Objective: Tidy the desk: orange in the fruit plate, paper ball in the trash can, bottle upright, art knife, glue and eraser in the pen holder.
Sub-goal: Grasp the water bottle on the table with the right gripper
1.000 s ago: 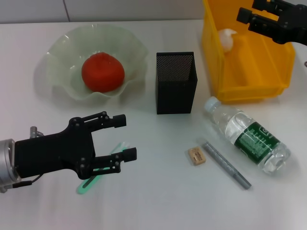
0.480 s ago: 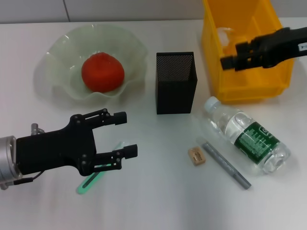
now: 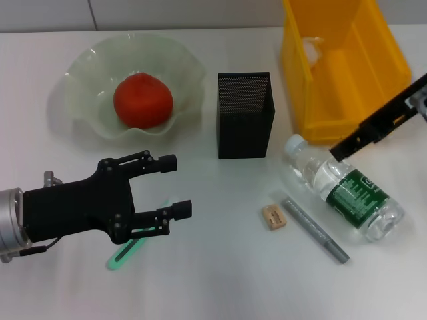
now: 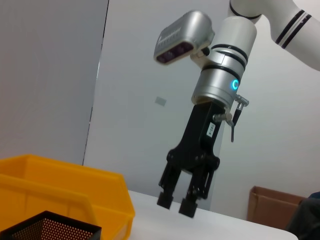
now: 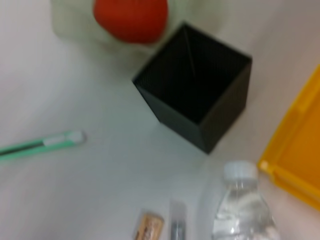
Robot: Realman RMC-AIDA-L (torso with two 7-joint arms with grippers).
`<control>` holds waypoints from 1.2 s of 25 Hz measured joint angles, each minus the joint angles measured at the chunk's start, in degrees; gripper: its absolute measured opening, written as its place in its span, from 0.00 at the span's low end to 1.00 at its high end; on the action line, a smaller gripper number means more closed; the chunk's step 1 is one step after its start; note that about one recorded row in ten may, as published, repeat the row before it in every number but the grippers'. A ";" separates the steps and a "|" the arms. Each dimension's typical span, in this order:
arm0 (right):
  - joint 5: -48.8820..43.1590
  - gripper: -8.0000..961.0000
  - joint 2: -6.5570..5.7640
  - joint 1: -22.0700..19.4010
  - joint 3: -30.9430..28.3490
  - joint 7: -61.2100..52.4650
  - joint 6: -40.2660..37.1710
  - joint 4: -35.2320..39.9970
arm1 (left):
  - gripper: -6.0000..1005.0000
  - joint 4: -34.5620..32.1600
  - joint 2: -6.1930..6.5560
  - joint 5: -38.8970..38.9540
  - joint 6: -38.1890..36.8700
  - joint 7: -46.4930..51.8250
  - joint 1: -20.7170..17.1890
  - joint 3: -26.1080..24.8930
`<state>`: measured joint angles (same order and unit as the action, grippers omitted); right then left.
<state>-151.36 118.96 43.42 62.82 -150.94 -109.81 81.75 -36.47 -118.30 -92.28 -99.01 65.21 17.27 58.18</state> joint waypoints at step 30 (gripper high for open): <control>-8.06 0.72 0.43 1.19 5.48 -3.16 10.70 -18.40 | 0.77 0.00 -0.09 0.00 0.40 0.00 0.13 0.54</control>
<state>-159.42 119.39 44.61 68.30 -154.10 -99.11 63.36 -36.47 -118.39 -92.28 -98.61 65.21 17.40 58.72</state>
